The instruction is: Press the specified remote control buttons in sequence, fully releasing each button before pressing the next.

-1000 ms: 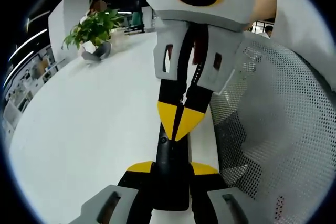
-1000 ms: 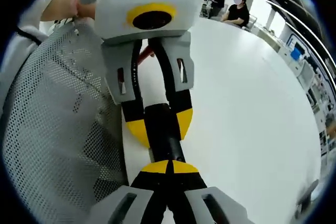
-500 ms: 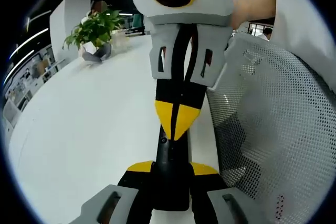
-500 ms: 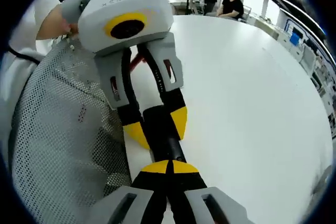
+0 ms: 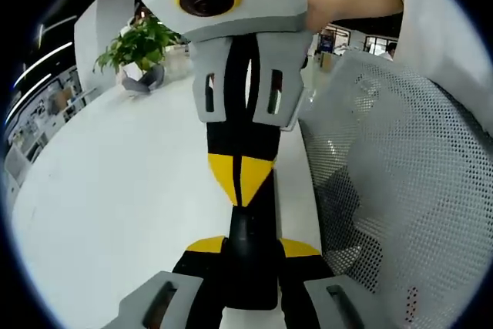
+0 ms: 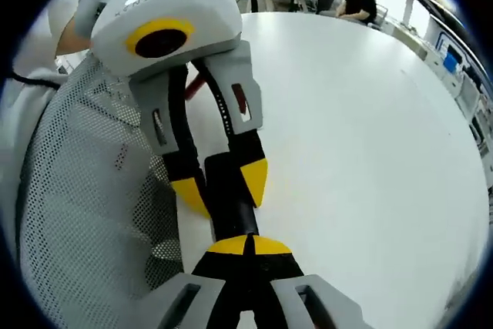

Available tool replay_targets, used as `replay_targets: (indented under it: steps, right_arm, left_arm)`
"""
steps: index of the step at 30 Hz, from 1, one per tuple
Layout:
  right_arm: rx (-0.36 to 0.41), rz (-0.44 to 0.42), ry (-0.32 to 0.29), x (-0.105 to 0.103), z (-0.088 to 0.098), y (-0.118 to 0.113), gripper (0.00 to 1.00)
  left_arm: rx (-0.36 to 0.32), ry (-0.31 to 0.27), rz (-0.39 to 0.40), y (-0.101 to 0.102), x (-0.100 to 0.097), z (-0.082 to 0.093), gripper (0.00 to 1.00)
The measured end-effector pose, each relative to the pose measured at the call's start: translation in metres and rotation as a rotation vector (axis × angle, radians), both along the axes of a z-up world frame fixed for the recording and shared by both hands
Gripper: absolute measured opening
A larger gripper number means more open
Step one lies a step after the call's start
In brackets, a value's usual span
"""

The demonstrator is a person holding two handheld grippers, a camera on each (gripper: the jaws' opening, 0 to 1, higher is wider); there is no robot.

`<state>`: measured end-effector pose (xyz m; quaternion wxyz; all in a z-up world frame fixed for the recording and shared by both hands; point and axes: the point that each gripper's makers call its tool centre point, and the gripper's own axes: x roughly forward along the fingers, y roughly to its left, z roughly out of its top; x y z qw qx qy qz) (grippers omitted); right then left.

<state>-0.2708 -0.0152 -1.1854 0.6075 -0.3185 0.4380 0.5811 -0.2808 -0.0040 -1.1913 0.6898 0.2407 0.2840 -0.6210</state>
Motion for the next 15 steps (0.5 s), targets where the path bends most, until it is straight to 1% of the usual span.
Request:
replay_targets:
  steps: [2,5,6,12,15]
  right_arm:
    - [-0.018,0.003,0.010,0.0002,-0.0008,0.0006,0.00]
    - [-0.043,-0.024,0.045,0.0012,-0.0017,0.0003,0.00]
    - [-0.049,-0.048,0.066,0.0015,-0.0019,-0.0001,0.00]
    - [-0.063,-0.077,0.107,0.0031,-0.0025,-0.0002,0.00]
    - [-0.048,-0.101,0.114,0.0029,-0.0025,-0.0006,0.00]
  left_arm:
    - [-0.002,0.001,0.000,0.0001,0.0003,-0.0002,0.25]
    - [-0.003,-0.001,-0.002,0.0001,0.0001,-0.0003,0.25]
    - [-0.004,0.000,-0.003,0.0000,0.0001,-0.0004,0.25]
    - [0.001,-0.002,-0.007,0.0000,0.0000,-0.0004,0.25]
    - [-0.001,-0.001,-0.004,0.0000,0.0000,-0.0007,0.25]
